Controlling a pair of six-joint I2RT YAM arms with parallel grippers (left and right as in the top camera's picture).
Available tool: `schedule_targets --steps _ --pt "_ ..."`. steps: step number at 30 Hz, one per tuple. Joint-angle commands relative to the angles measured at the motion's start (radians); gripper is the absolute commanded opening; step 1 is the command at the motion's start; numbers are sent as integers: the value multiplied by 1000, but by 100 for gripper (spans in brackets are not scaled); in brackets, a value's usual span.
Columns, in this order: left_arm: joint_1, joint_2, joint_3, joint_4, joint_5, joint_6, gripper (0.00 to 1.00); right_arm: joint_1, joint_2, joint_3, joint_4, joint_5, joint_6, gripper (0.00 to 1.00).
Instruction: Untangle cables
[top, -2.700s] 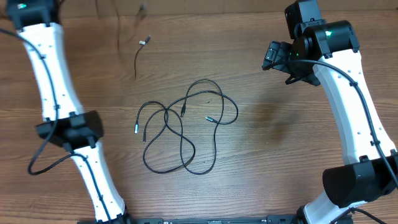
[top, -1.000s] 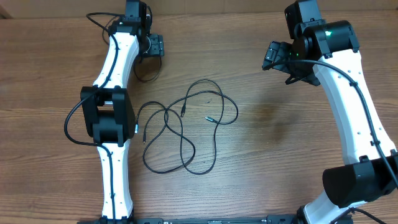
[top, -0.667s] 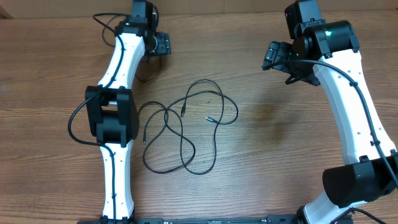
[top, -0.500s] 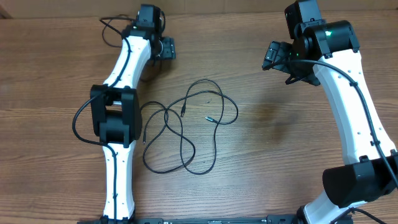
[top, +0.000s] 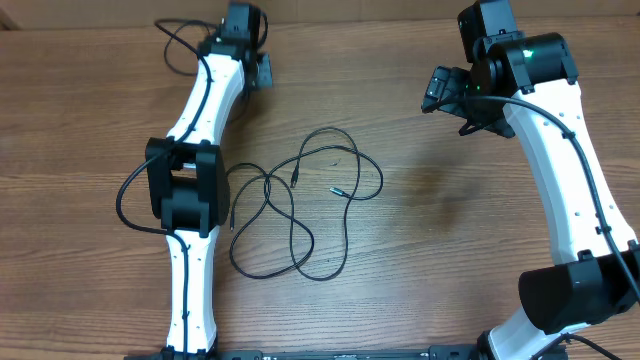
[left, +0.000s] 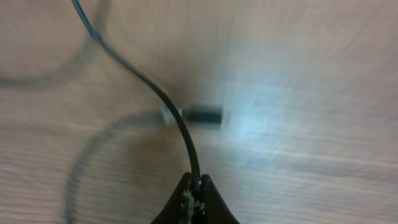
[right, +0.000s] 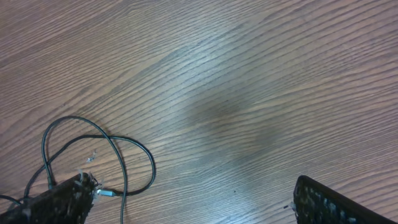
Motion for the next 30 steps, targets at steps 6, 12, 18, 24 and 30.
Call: schedule_targets --steps 6,12,18,24,30 --pt "24 -140 473 61 -44 -89 4 -2 -1 11 3 14 8 100" --pt "33 -166 604 110 -34 -124 4 -2 -1 11 3 14 8 100" --pt "54 -165 629 172 87 -201 4 -2 -1 11 3 14 8 100" --pt "91 -164 570 174 70 -333 4 -2 -1 11 3 14 8 100" --pt "180 -164 443 183 -71 -311 4 -2 -1 11 2 14 8 100"
